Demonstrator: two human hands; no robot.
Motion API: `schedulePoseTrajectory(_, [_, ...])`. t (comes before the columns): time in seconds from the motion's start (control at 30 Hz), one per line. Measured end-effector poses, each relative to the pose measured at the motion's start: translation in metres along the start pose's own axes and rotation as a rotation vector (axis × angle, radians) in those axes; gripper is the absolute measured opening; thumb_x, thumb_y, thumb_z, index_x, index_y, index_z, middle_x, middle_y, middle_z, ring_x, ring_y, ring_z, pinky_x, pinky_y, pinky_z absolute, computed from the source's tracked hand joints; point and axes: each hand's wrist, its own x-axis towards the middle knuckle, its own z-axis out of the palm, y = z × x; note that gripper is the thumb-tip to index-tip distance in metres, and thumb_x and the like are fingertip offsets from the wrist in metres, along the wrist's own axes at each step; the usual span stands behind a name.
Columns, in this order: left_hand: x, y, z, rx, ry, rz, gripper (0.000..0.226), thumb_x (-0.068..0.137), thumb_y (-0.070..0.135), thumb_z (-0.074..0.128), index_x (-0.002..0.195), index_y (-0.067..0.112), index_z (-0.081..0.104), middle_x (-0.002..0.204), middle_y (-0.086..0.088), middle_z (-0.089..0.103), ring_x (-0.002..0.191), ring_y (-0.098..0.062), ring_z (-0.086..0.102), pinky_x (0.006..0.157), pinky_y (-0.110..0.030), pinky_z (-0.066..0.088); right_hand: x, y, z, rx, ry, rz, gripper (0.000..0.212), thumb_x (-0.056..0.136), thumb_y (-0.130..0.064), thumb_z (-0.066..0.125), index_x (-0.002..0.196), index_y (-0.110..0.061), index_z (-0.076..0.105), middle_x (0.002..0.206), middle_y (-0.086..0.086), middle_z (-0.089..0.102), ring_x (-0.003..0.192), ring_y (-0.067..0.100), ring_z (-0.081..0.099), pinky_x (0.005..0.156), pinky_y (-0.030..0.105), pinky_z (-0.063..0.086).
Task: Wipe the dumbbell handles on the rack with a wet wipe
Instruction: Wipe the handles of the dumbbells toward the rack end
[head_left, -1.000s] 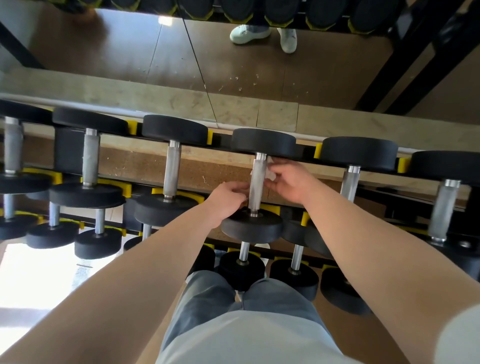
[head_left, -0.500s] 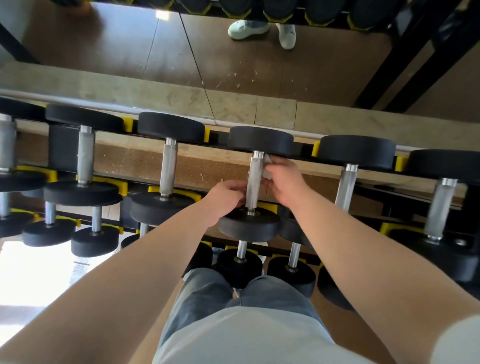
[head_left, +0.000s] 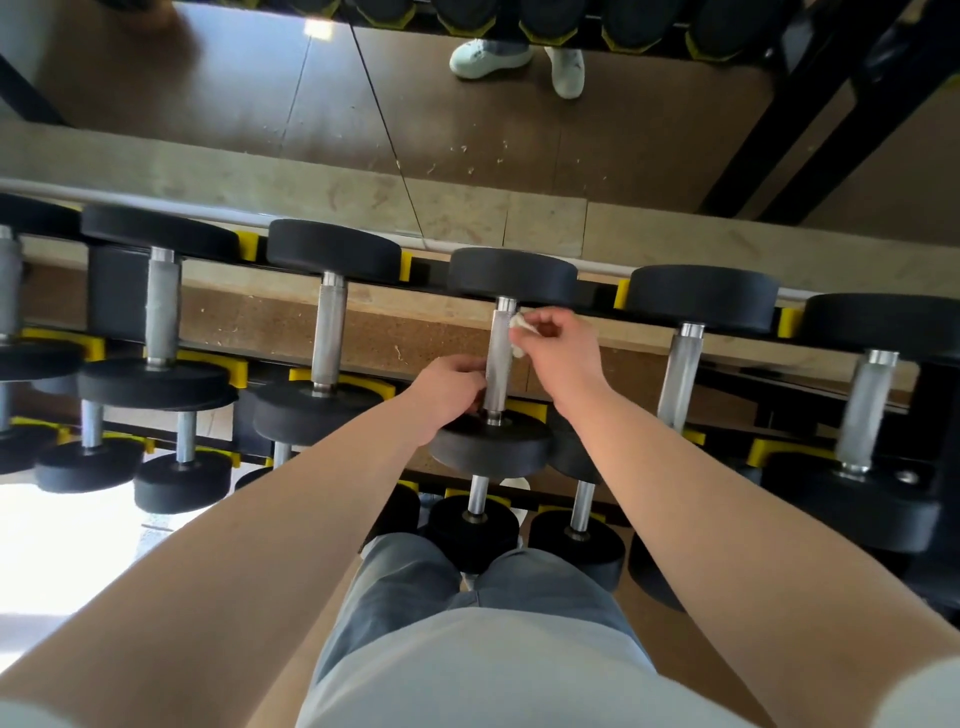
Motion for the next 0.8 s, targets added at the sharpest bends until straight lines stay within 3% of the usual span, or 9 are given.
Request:
schedulePoseTrajectory(0.13, [-0.002,0.002,0.002,-0.006,0.017,0.007,0.034,0.103,0.013,0.053,0.133,0.023,0.063,0.103,0.000,0.071,0.108,-0.026,0.069,0.098,-0.042,0.058,-0.020,0.011,-0.006,-0.288,-0.208,-0.105,0.020,0.093,-0.026,0.074,0.112,-0.025,0.072,0.115,-0.013,0.068,0.104,0.004,0.060,0.096,0.026,0.048])
schedulePoseTrajectory(0.23, [-0.002,-0.002,0.001,-0.003,0.007,0.021,0.039,0.100,0.009,0.051,0.134,0.021,0.065,0.105,-0.004,0.074,0.106,-0.027,0.071,0.096,-0.044,0.059,-0.036,0.027,-0.004,-0.489,-0.380,-0.131,0.013,0.092,-0.022,0.074,0.105,-0.025,0.075,0.116,-0.010,0.071,0.100,0.003,0.058,0.093,0.023,0.044])
schedulePoseTrajectory(0.33, [-0.001,-0.003,0.000,-0.014,-0.001,0.027,0.038,0.101,0.008,0.051,0.134,0.020,0.065,0.106,-0.001,0.072,0.103,-0.021,0.070,0.096,-0.039,0.058,-0.034,0.028,-0.002,-0.429,-0.294,-0.182,0.012,0.093,-0.025,0.073,0.105,-0.025,0.075,0.106,-0.013,0.069,0.095,0.001,0.061,0.089,0.022,0.050])
schedulePoseTrajectory(0.47, [-0.002,-0.004,-0.002,-0.031,-0.006,0.018,0.039,0.102,0.008,0.051,0.138,0.020,0.061,0.106,-0.001,0.071,0.103,-0.018,0.068,0.095,-0.034,0.057,-0.021,0.018,0.005,-0.269,-0.085,-0.259,0.015,0.096,-0.028,0.071,0.109,-0.022,0.074,0.099,-0.015,0.068,0.091,-0.004,0.060,0.077,0.013,0.044])
schedulePoseTrajectory(0.63, [-0.004,-0.001,-0.002,-0.024,0.000,0.004,0.041,0.103,0.006,0.051,0.140,0.023,0.060,0.112,-0.002,0.070,0.105,-0.017,0.067,0.096,-0.034,0.057,-0.009,0.008,0.013,0.034,0.136,-0.077,0.021,0.100,-0.026,0.065,0.120,-0.026,0.072,0.105,-0.019,0.066,0.090,-0.006,0.057,0.075,0.009,0.039])
schedulePoseTrajectory(0.73, [-0.008,-0.003,-0.002,-0.018,-0.023,0.043,0.041,0.103,0.008,0.051,0.139,0.023,0.060,0.113,0.002,0.069,0.104,-0.014,0.066,0.088,-0.028,0.056,-0.016,0.020,0.009,-0.078,0.036,-0.040,0.008,0.102,-0.028,0.062,0.103,-0.028,0.070,0.092,-0.021,0.064,0.085,-0.005,0.059,0.071,0.012,0.040])
schedulePoseTrajectory(0.8, [-0.007,-0.005,-0.002,-0.015,-0.025,0.058,0.040,0.102,0.009,0.052,0.137,0.024,0.062,0.110,0.003,0.070,0.104,-0.014,0.066,0.090,-0.029,0.056,-0.027,0.034,0.003,-0.201,-0.110,-0.001,0.012,0.103,-0.032,0.059,0.096,-0.028,0.069,0.090,-0.013,0.067,0.086,0.001,0.064,0.072,0.019,0.046])
